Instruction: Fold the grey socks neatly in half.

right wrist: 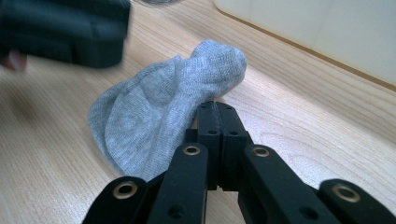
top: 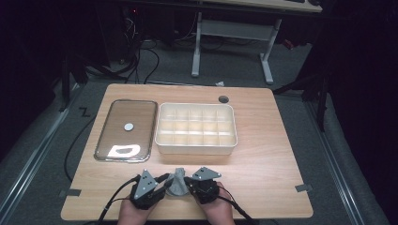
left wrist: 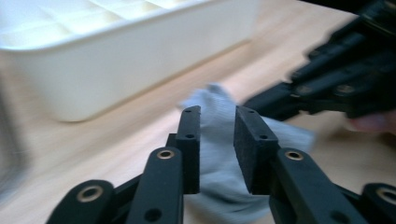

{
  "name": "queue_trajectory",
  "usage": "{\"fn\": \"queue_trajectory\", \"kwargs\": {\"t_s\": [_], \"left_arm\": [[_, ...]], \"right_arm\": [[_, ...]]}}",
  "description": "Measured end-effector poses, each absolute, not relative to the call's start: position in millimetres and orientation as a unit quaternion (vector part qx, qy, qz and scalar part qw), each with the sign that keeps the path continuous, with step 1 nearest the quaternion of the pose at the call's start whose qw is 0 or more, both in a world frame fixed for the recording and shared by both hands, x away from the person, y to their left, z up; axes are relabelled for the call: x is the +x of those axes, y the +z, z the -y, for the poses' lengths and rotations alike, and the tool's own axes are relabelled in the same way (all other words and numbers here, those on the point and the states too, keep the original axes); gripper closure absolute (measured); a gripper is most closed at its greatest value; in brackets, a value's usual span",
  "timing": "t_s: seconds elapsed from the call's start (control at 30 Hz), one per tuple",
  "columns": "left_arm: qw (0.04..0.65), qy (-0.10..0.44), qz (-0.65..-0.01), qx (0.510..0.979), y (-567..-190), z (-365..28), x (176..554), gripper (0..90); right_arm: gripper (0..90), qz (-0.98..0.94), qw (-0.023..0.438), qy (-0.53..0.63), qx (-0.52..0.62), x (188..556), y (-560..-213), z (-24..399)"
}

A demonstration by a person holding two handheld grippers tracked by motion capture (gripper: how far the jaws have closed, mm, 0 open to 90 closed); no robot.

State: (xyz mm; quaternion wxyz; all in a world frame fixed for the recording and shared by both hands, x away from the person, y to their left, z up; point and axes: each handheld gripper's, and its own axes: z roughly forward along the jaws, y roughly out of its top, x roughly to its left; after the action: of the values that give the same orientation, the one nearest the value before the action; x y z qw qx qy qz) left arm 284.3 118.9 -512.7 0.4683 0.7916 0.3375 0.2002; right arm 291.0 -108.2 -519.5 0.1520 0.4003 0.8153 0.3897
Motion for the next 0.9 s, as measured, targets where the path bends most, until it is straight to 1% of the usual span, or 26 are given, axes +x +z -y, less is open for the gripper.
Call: {"fn": "queue_trajectory", "kwargs": {"t_s": [0.03,0.1,0.13,0.2,0.43,0.63,0.9], "left_arm": [[0.441,0.205,-0.357,0.797,-515.4,-122.5,287.9,76.8],[0.413,0.181,-0.382,0.807,-524.1,-126.8,291.9,82.3],[0.403,0.167,-0.382,0.815,-527.5,-125.8,292.2,83.3],[0.394,0.161,-0.375,0.824,-531.1,-119.9,290.4,83.8],[0.397,0.149,-0.361,0.830,-533.5,-108.7,285.4,83.9],[0.409,0.142,-0.355,0.829,-532.8,-94.1,286.0,84.0],[0.416,0.137,-0.339,0.833,-530.7,-76.9,293.4,88.3]], "right_arm": [[90.0,-0.815,0.152,0.390,0.400,290.8,-519.1,108.6],[90.0,-0.814,0.151,0.392,0.400,290.4,-518.6,109.3],[90.0,-0.815,0.150,0.393,0.399,290.2,-518.4,109.4],[90.0,-0.816,0.149,0.392,0.398,289.1,-517.8,108.7],[90.0,-0.816,0.148,0.393,0.396,286.9,-515.6,106.5],[90.0,-0.821,0.158,0.386,0.390,286.7,-511.3,103.2],[90.0,-0.821,0.167,0.379,0.394,292.6,-508.5,105.0]]}}
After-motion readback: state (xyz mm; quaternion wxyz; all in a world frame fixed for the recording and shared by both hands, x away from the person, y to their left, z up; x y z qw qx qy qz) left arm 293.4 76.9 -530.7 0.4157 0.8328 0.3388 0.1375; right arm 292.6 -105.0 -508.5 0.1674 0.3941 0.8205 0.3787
